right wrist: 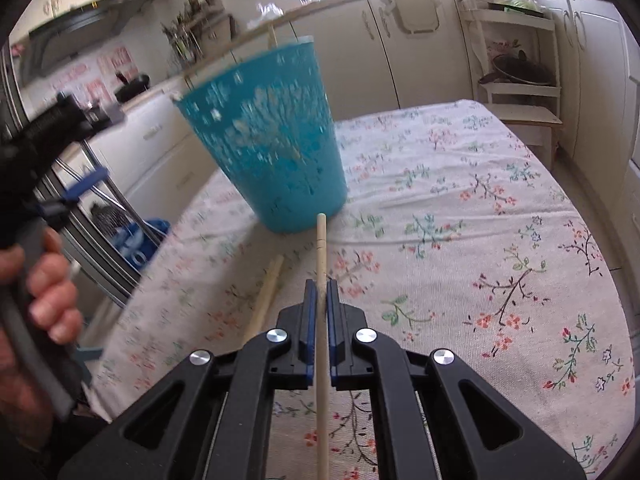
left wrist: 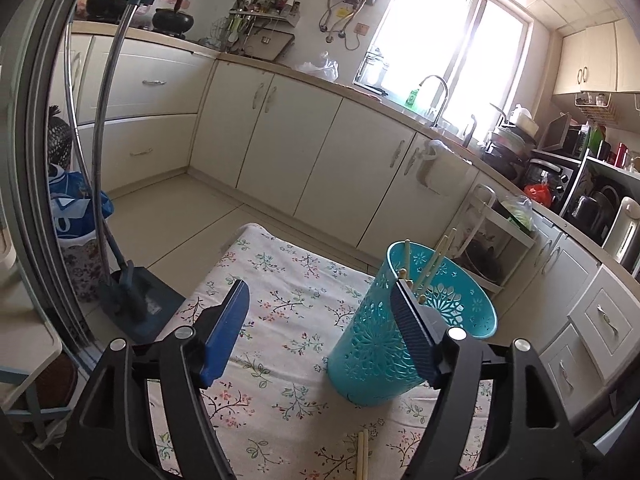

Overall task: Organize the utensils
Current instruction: 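Carry the chopstick in the right tool into the basket and open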

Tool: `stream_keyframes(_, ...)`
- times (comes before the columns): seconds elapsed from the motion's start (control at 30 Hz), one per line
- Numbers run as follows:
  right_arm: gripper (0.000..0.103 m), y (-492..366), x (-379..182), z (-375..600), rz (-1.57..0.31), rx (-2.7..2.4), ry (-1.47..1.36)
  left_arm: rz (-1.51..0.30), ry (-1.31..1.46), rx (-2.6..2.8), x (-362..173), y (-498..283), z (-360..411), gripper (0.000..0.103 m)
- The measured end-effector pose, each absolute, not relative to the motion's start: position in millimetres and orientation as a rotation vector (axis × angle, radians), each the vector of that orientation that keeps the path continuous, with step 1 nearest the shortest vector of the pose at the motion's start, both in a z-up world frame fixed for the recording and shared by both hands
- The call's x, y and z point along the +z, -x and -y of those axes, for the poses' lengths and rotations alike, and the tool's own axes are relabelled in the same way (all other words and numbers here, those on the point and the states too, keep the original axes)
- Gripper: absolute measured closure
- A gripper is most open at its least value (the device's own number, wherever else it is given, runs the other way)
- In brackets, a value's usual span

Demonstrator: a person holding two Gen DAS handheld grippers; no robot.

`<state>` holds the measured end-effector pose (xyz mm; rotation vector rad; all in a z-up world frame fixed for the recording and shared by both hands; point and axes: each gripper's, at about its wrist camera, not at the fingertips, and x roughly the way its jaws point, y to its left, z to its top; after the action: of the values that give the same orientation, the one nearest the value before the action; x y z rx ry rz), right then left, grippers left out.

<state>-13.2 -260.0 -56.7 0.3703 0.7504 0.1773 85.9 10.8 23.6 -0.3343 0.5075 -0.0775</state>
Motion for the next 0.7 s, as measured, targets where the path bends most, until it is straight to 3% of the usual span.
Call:
stream_keyframes(0.33,0.097,14.4,7.4,272.7,-0.544,0.283,-0.539,-0.524,0.387,-0.063,21.8,-91.3,-27.2,0.030)
stream_keyframes(0.7,0.097,-13.8,118.0,263.9,-0.343,0.332,-0.441,-0.538,0.447,-0.047,18.8,-95.5,-39.8,0.030)
